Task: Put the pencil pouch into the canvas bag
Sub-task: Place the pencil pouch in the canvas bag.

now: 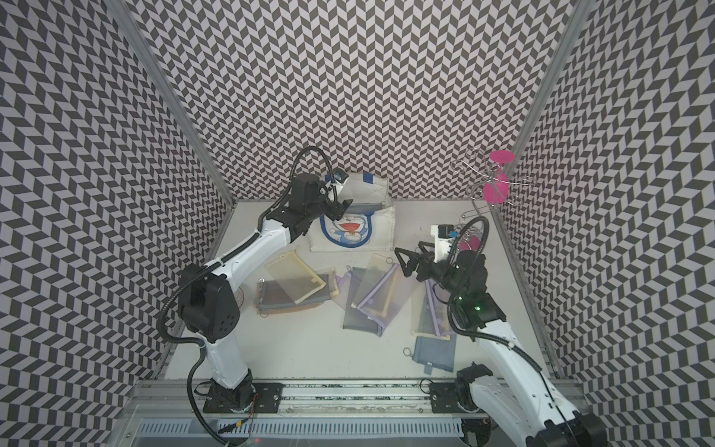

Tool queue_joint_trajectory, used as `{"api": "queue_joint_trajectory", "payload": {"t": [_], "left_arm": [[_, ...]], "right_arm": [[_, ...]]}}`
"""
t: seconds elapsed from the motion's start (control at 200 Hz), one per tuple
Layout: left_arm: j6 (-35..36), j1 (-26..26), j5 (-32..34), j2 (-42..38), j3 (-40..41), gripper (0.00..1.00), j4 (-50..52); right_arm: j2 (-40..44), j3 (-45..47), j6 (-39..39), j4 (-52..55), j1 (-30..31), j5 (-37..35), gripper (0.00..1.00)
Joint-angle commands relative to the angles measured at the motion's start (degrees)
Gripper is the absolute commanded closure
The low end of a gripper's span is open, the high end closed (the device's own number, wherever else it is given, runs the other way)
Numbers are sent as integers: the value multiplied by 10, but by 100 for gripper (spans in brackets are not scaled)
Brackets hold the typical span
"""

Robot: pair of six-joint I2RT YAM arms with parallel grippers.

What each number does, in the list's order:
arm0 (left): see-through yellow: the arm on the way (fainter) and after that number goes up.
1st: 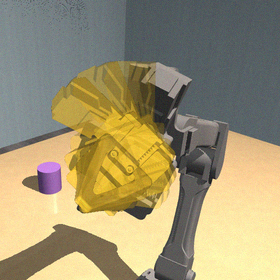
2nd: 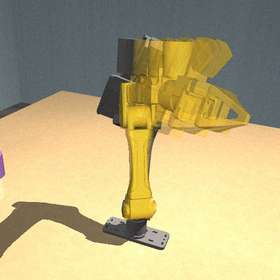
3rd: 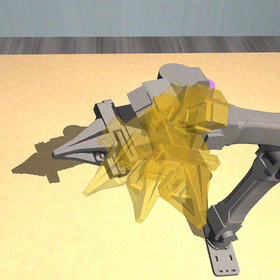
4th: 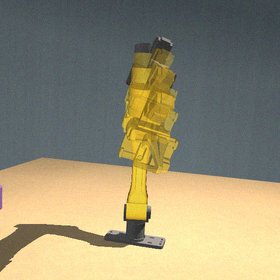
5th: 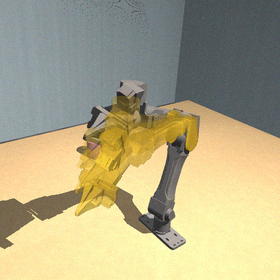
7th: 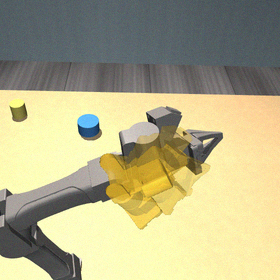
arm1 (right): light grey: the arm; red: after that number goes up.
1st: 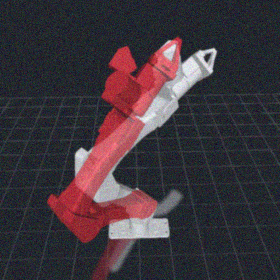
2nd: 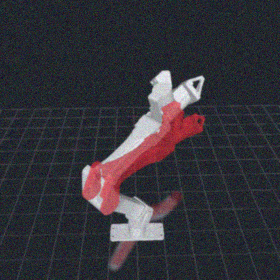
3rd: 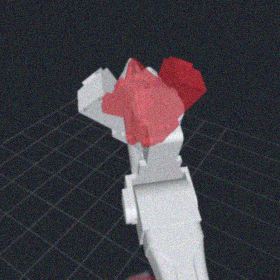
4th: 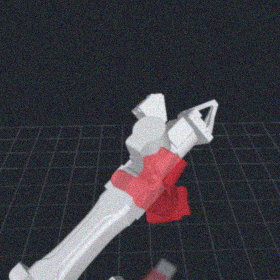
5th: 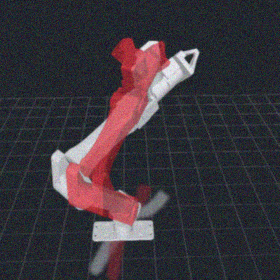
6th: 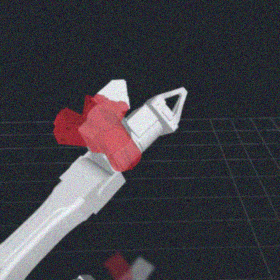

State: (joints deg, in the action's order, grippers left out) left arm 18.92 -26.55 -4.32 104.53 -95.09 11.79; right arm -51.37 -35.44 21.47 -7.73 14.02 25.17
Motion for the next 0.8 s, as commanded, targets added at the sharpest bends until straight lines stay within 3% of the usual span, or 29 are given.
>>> {"api": "queue_joint_trajectory", "payload": {"t": [0.0,0.125,0.19,0.401,0.636,0.791], "left_arm": [[-87,-13,-9,-64,0,25,54],[-179,-49,-23,-114,47,24,102],[-230,-67,-60,-141,92,23,107],[-379,-119,-168,-179,263,20,-4],[-397,-135,-207,-78,294,27,-59],[-409,-140,-228,-13,297,30,-88]], "right_arm": [[-4,4,19,-7,-11,-1,1],[-14,23,40,0,-25,-2,1],[-22,37,51,4,-33,6,1],[-59,105,92,2,-55,49,2],[-143,161,97,-47,-60,132,6],[-210,199,132,-147,-60,171,9]]}}
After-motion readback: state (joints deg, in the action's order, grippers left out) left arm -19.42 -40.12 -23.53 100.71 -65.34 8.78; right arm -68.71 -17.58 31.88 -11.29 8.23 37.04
